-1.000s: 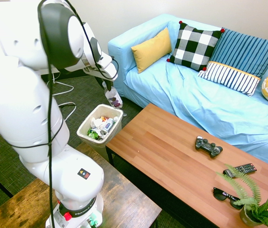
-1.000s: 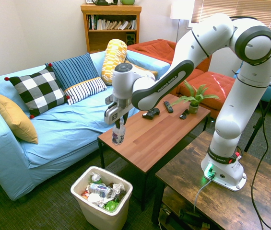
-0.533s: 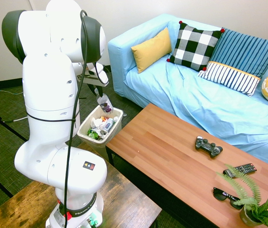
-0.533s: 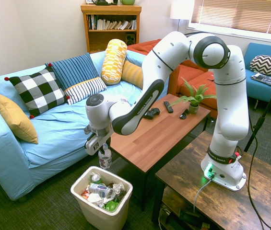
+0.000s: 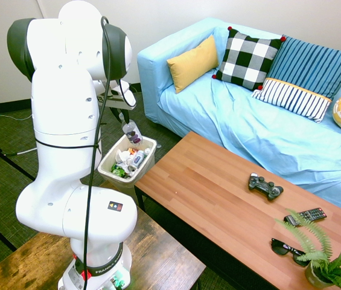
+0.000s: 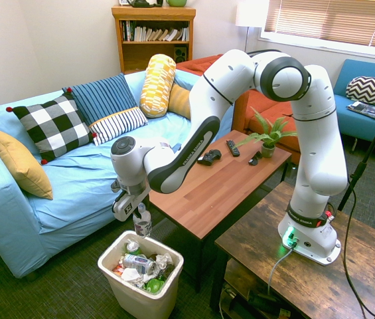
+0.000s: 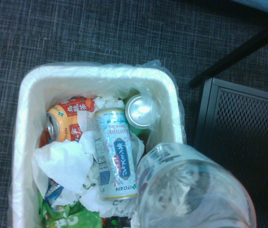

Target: Throw the bottle in the trash bin

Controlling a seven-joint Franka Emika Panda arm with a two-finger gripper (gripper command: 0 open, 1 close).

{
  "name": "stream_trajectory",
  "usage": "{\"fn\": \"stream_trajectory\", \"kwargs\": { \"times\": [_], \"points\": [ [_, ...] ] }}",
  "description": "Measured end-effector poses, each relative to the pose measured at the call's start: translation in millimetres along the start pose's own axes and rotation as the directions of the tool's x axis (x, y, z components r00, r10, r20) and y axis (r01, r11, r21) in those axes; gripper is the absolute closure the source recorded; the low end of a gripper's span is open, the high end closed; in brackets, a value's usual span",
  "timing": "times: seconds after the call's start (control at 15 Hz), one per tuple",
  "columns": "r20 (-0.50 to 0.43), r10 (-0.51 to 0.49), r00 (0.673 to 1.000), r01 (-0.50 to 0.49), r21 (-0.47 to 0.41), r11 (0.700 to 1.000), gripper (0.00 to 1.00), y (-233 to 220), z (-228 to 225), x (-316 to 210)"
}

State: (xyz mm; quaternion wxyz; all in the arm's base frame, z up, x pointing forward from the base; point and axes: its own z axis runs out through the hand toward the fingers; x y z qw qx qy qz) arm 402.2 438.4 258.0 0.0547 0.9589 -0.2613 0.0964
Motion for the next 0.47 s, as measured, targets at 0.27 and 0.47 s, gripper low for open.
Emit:
{"fn": "stream_trajectory", "kwargs": {
  "times": [0.27, 0.47],
  "points": [
    [-0.001, -0.001, 1.000, 0.001, 0.001, 1.000, 0.00, -4.3, -6.0, 4.0],
    [0.005, 0.006, 1.000, -0.006, -0.001, 1.000, 0.00, -4.0, -5.4, 7.2]
  ]
}}
